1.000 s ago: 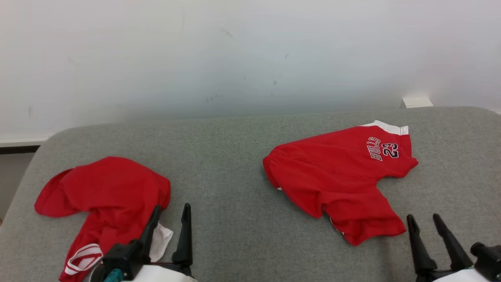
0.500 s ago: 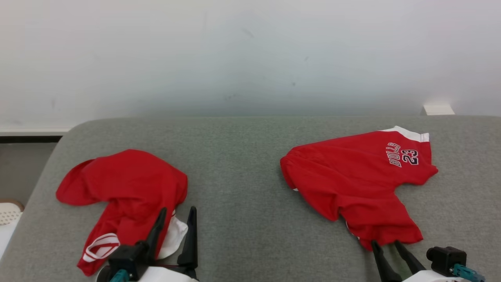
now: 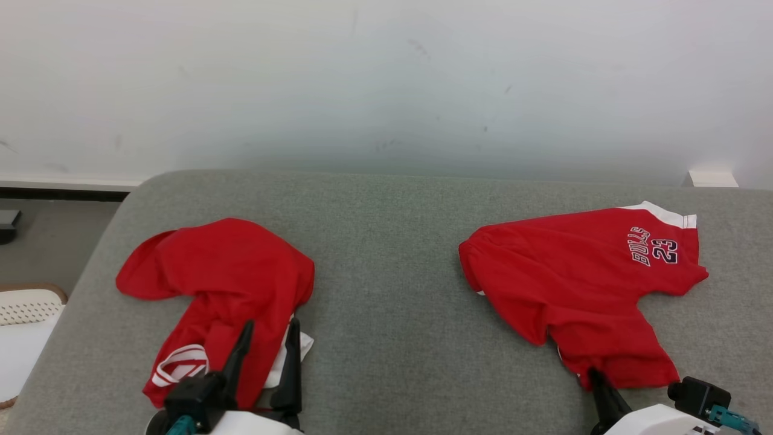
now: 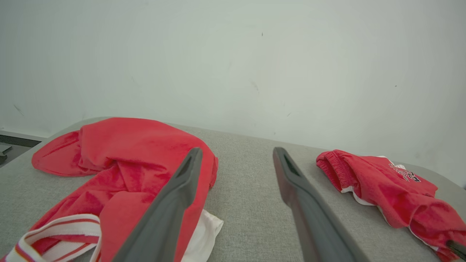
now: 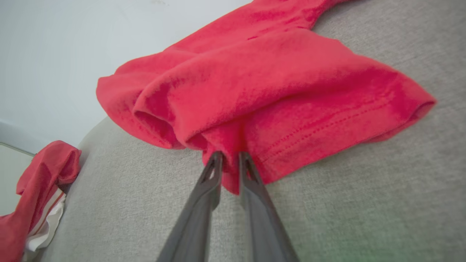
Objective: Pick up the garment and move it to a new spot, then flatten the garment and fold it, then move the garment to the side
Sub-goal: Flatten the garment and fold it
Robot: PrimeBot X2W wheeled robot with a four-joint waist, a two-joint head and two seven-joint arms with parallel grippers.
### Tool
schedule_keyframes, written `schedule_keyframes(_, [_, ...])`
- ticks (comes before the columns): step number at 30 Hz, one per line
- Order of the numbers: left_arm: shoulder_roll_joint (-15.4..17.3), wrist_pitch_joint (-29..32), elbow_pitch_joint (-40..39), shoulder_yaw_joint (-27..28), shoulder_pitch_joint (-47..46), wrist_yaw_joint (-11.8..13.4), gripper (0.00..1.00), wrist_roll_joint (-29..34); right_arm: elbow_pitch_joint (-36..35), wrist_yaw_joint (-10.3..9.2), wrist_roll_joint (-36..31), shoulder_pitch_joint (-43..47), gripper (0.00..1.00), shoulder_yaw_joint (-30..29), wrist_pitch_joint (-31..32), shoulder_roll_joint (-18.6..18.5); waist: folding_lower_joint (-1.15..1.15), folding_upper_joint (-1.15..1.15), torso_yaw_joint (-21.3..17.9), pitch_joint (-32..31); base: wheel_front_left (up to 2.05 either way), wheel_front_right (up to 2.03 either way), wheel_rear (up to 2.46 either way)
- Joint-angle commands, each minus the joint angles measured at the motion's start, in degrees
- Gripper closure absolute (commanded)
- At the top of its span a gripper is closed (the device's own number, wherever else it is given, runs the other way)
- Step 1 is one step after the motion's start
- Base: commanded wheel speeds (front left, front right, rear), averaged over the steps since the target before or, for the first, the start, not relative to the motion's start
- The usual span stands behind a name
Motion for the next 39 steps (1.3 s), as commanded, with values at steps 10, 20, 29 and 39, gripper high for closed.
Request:
schedule_keyframes(10, [0.2,0.0,0.4,0.5,0.5,-0.3,0.00,0.6,-6.4,-0.02,9.9,-0.1,1.00,0.4,2.0,-4.5,0.00,0.00,-1.8,-0.1,0.00,0.00,0.00])
schedule_keyframes(20, [0.2,0.0,-0.1,0.0,-0.5,-0.3,0.00,1.3,-16.9,-0.02,15.5,-2.0,1.00,-0.8,12.3,-16.5,0.00,0.00,-2.8,2.0,0.00,0.00,0.00])
schedule_keyframes(29, [0.2,0.0,-0.7,-1.3,-2.9,0.4,0.00,1.1,-12.4,-0.02,14.2,-9.1,1.00,-4.2,18.2,-24.8,0.00,0.00,-1.1,7.5,0.00,0.00,0.00])
schedule_keyframes(39, [0.2,0.0,-0.5,-2.7,-5.8,1.4,0.00,0.7,4.7,-0.01,10.1,-20.8,0.00,-1.9,18.8,-23.2,0.00,0.00,1.4,11.5,0.00,0.00,0.00])
